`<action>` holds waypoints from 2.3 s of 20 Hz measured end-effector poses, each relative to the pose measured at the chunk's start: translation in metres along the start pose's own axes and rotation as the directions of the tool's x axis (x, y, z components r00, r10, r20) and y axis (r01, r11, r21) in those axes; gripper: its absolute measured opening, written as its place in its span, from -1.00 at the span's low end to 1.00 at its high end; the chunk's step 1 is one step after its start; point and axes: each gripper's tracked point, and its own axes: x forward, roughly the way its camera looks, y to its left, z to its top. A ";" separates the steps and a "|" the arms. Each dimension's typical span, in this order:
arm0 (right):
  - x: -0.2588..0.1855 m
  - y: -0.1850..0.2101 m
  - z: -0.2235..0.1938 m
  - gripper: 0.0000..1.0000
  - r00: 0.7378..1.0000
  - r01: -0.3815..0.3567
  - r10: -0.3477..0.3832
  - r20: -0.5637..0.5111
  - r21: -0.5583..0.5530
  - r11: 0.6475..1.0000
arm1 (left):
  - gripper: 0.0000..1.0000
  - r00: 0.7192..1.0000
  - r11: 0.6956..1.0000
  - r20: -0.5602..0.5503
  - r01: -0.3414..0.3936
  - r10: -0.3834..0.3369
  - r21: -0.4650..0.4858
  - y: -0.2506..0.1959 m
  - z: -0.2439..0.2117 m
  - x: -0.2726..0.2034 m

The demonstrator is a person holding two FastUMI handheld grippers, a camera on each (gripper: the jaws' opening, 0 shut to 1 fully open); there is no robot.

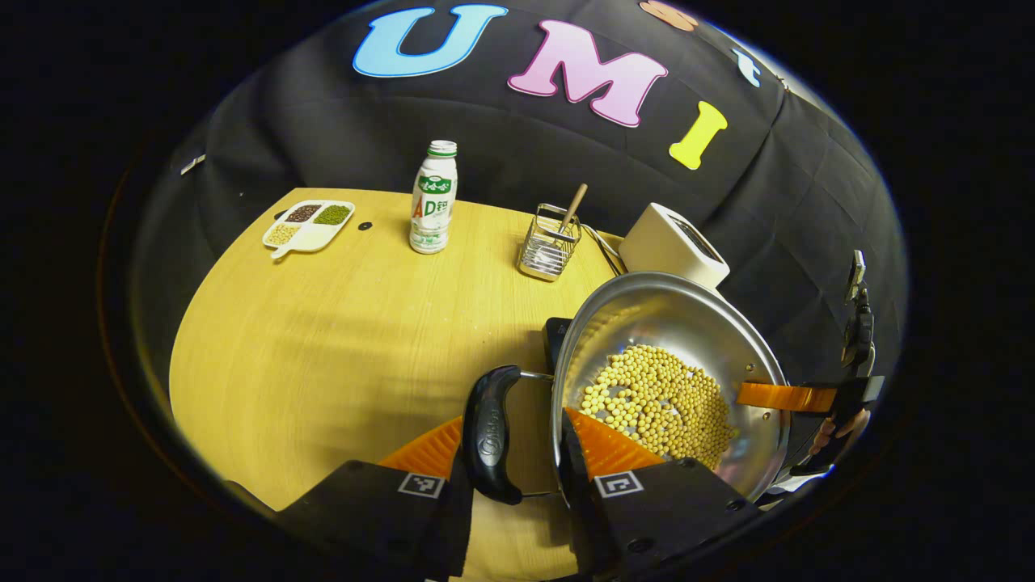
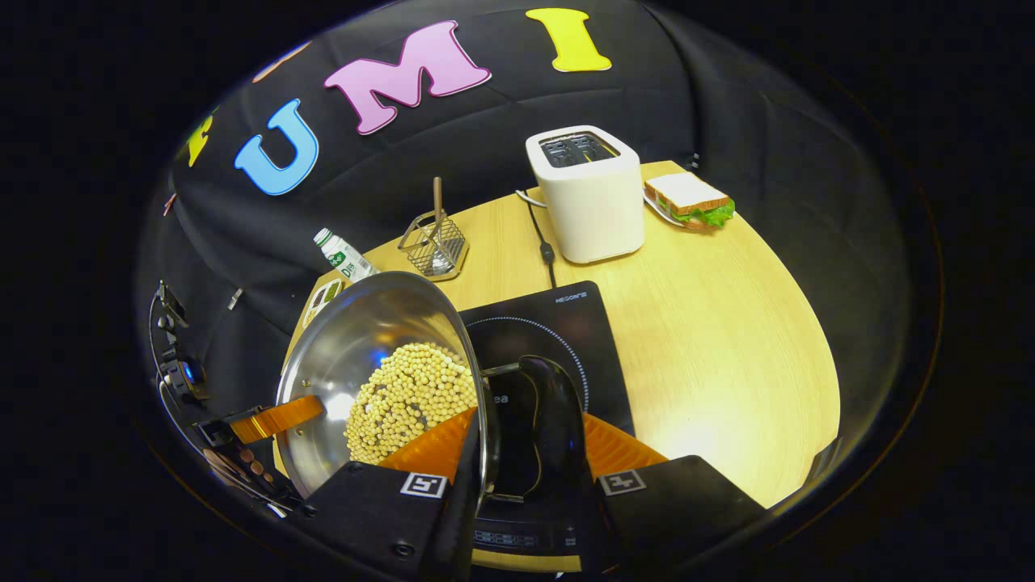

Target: First push the handle of the pot to place it horizontally, then grasp the pot with both hands and set it on the induction cooktop.

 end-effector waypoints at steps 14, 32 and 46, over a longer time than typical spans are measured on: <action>0.040 -0.065 0.026 0.06 0.999 0.041 -0.041 -0.015 0.019 0.999 | 0.05 1.000 1.000 -0.024 0.016 -0.016 0.013 -0.042 0.002 0.072; 0.063 -0.072 0.029 0.14 0.999 -0.037 0.037 -0.004 0.036 0.999 | 0.22 0.997 0.997 -0.033 -0.069 0.071 0.038 -0.036 -0.005 0.082; 0.025 -0.078 0.037 0.77 0.999 -0.047 0.045 0.024 0.087 0.995 | 0.95 0.991 0.991 0.040 -0.128 0.126 0.028 -0.041 0.006 0.059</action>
